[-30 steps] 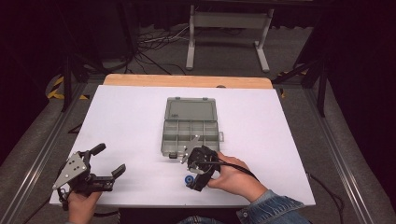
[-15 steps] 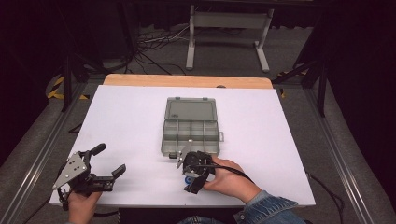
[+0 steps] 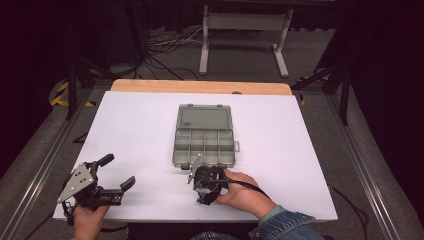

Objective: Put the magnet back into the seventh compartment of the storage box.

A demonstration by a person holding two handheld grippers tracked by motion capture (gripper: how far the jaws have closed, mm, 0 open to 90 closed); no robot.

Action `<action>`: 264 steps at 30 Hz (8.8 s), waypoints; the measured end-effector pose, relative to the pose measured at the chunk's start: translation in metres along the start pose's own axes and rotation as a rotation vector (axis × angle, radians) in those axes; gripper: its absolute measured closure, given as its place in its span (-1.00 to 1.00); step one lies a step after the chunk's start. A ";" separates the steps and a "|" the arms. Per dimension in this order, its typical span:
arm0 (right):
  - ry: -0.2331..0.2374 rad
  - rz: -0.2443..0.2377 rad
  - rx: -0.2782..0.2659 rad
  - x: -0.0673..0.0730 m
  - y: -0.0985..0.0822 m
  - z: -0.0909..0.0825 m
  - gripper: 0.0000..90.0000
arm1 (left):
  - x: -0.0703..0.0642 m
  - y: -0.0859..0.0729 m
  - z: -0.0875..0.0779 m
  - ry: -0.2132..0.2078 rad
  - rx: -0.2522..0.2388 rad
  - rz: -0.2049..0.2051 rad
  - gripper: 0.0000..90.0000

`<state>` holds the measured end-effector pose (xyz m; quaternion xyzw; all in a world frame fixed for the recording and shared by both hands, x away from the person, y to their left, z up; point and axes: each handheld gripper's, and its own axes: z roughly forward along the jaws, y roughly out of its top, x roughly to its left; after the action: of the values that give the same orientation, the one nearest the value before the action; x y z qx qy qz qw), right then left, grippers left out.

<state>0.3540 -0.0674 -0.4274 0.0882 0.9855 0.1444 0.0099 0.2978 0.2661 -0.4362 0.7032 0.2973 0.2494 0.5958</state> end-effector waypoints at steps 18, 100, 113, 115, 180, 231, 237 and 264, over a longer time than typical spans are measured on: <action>-0.010 -0.014 -0.014 0.002 0.001 -0.006 0.38 | 0.000 0.000 0.000 -0.001 0.001 0.000 -1.00; -0.167 0.293 -0.165 -0.097 -0.006 -0.060 0.38 | 0.001 -0.001 0.001 -0.004 0.004 0.000 -0.99; -0.154 0.310 -0.125 -0.104 -0.008 -0.042 0.37 | 0.001 -0.001 0.001 -0.006 0.004 0.000 -1.00; -0.152 0.312 -0.125 -0.104 -0.008 -0.041 0.37 | 0.001 -0.001 0.001 -0.006 0.005 -0.001 -1.00; -0.191 0.215 -0.353 -0.063 -0.027 -0.095 -0.78 | 0.001 -0.002 -0.001 0.000 0.014 -0.006 -1.00; -0.418 0.276 -0.856 -0.024 -0.167 -0.117 -1.00 | -0.001 -0.001 -0.001 0.003 0.011 -0.002 -1.00; -0.425 0.303 -0.910 -0.020 -0.184 -0.110 -1.00 | -0.001 -0.001 0.000 0.003 0.010 -0.003 -1.00; -0.473 0.343 -1.027 -0.012 -0.227 -0.071 -1.00 | -0.001 0.000 0.001 -0.004 -0.002 -0.006 -1.00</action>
<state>0.3238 -0.3039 -0.4250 0.2597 0.7323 0.5789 0.2471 0.2979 0.2647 -0.4367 0.7021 0.2982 0.2466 0.5978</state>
